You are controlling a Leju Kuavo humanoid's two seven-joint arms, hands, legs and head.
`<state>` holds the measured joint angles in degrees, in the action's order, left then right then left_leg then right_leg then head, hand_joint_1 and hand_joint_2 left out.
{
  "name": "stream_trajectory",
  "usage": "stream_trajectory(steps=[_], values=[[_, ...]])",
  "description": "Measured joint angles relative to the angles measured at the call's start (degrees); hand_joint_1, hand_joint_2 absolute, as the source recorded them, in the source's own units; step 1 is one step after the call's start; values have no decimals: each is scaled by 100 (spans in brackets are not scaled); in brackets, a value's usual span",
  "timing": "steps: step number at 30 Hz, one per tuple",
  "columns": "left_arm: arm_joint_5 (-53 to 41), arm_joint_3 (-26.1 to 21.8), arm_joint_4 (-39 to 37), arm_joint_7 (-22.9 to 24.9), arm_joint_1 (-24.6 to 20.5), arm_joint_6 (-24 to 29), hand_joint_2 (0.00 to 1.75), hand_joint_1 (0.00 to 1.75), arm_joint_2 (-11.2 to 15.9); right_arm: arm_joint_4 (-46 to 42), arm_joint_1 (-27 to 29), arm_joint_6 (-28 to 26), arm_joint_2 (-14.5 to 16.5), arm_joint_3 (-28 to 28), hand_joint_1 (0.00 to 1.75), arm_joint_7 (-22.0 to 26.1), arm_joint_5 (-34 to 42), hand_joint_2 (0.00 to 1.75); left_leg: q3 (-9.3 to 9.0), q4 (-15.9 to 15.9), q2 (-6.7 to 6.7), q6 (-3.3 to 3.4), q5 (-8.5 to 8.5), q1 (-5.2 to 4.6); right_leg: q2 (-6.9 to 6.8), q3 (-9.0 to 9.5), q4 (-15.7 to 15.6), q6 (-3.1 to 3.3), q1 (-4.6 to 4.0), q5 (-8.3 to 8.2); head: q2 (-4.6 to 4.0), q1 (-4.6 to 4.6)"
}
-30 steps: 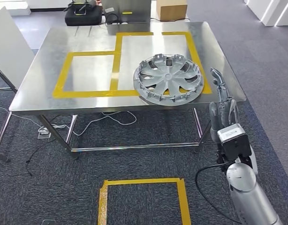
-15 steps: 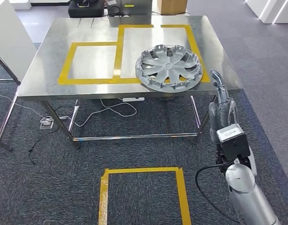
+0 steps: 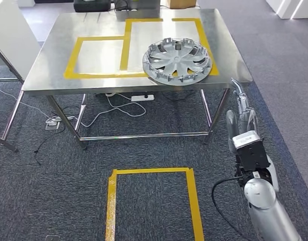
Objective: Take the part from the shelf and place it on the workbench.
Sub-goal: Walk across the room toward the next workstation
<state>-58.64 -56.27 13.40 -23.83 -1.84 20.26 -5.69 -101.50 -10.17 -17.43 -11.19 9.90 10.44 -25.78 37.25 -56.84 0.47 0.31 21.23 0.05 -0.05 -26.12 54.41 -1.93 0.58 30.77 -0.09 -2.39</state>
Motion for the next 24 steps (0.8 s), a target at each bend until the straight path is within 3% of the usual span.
stream_trajectory(steps=[1, 3, 5, 6, 7, 8, 10, 12, 15, 17, 20, 21, 22, 24], values=[[0, -18, 1, -20, 10, -17, 0, 0, 2, 3, 12, -14, 0, -3, 0, -33, -19, 0, 40, -74, -8, -35, 100, 6, -6, -38, -3, 58, 8, -38, 0, 7], [2, -38, 2, -71, 25, -69, 0, 0, 2, 8, 32, -39, 0, -16, 0, -77, -46, 0, 195, -570, -20, -89, 561, 23, -21, -96, -2, 154, 17, -117, 0, 25], [5, -45, 2, -94, 30, -104, 0, 0, 2, 12, 61, -55, 0, -36, 0, -110, -55, 0, 384, -1344, -21, -113, 996, 31, -28, -187, 12, 183, 2, -182, 0, 37], [7, -47, 2, -97, 32, -107, 0, 0, 4, 15, 78, -60, 0, -46, 0, -123, -56, 0, 409, -1591, -21, -112, 1058, 31, -30, -236, 24, 186, -5, -214, 0, 36], [6, -49, 2, -97, 35, -108, 0, 0, 6, 19, 93, -64, 0, -58, 0, -134, -56, 0, 346, -1634, -21, -101, 1014, 29, -28, -282, 37, 186, -11, -241, 0, 38], [4, -49, 2, -97, 38, -109, 0, 0, 8, 21, 106, -69, 0, -69, 0, -144, -57, 0, 172, -1436, -22, -78, 885, 26, -24, -320, 49, 183, -18, -264, 0, 39], [-6, -50, 5, -95, 37, -109, 0, 0, 13, 24, 119, -76, 0, -82, 0, -158, -62, 0, -346, -646, -27, 11, 631, 9, -20, -364, 67, 168, -37, -289, 0, 37], [-15, -51, 13, -91, 32, -110, 0, 0, 18, 28, 120, -79, 0, -86, 0, -187, -70, 0, -668, -83, -31, 82, 564, -15, -26, -394, 76, 121, -48, -321, 0, 33], [-18, -53, 21, -80, 34, -118, 0, 0, 13, 35, 122, -52, -2, -87, 0, -229, -93, 0, -699, 85, -23, 122, 572, -19, -28, -453, 97, 34, -42, -340, 0, 33], [-20, -54, 25, -76, 30, -128, 0, 0, 4, 40, 113, -21, -9, -91, 0, -235, -126, 0, -692, 152, -23, 172, 533, 13, -16, -604, 360, -16, -46, -142, 0, 15], [-32, -54, 28, -76, 28, -154, 0, 0, 1, 59, 128, 9, -20, -86, 0, -226, -172, 0, -623, 160, -61, 215, 480, 20, -6, -1119, 1485, -81, -20, 401, 0, -3], [-42, -54, 28, -75, 31, -161, 0, 0, 0, 67, 139, 13, -21, -83, 0, -223, -177, 0, -597, 152, -86, 213, 464, 18, -6, -1236, 1758, -95, -11, 475, 0, -2], [-53, -54, 28, -75, 34, -167, 0, 0, 0, 73, 146, 15, -22, -81, 0, -219, -180, 0, -577, 142, -119, 207, 451, 18, -5, -1247, 1816, -105, -3, 438, 0, -4], [-74, -55, 28, -74, 33, -175, 0, 0, -3, 78, 144, 16, -23, -81, 0, -210, -188, 0, -552, 108, -208, 189, 436, 22, 44, -918, 1249, -105, 18, 84, 0, -3]])
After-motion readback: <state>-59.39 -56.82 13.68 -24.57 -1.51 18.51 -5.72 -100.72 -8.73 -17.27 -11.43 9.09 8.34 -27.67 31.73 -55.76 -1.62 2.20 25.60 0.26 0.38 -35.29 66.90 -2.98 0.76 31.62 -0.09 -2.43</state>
